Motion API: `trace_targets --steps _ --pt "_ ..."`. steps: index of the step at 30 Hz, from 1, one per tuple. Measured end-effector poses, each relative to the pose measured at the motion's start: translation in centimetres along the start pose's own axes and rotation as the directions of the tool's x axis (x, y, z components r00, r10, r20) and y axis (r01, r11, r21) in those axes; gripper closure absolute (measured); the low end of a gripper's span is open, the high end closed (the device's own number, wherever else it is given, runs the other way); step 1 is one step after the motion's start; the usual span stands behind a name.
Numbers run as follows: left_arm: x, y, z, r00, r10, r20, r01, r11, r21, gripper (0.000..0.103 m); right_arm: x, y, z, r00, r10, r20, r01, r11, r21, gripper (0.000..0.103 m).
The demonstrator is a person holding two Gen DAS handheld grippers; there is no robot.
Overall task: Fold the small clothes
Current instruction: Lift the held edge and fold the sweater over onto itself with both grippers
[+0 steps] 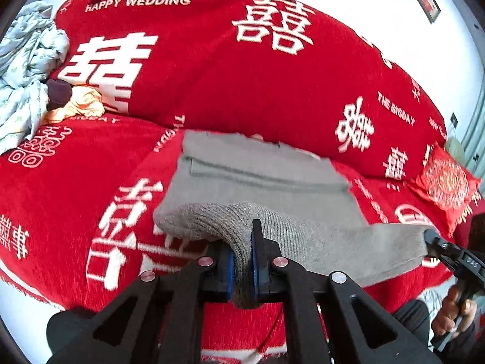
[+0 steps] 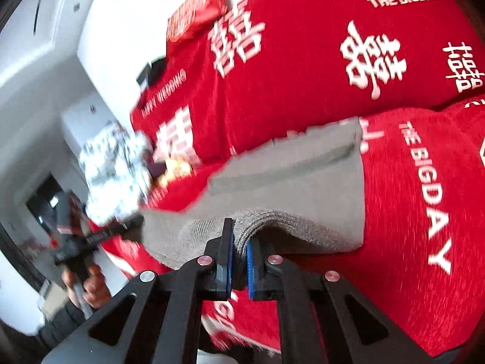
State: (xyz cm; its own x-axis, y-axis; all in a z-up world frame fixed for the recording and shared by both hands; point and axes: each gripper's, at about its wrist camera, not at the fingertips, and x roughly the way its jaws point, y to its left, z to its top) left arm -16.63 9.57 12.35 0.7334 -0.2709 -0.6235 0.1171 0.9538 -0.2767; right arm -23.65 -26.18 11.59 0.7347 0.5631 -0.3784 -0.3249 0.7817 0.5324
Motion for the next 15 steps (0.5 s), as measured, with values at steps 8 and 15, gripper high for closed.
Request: trace_targets --steps 8,15 --pt "3.1 -0.8 4.9 1.000 0.005 0.009 -0.005 1.000 0.000 0.093 2.7 -1.0 4.2 0.995 -0.097 0.019 0.096 0.994 0.059 0.096" --pt "5.7 -0.4 7.5 1.000 0.008 -0.008 -0.008 1.000 -0.024 0.093 4.4 -1.1 7.0 0.991 -0.134 0.016 0.133 0.990 0.048 0.096"
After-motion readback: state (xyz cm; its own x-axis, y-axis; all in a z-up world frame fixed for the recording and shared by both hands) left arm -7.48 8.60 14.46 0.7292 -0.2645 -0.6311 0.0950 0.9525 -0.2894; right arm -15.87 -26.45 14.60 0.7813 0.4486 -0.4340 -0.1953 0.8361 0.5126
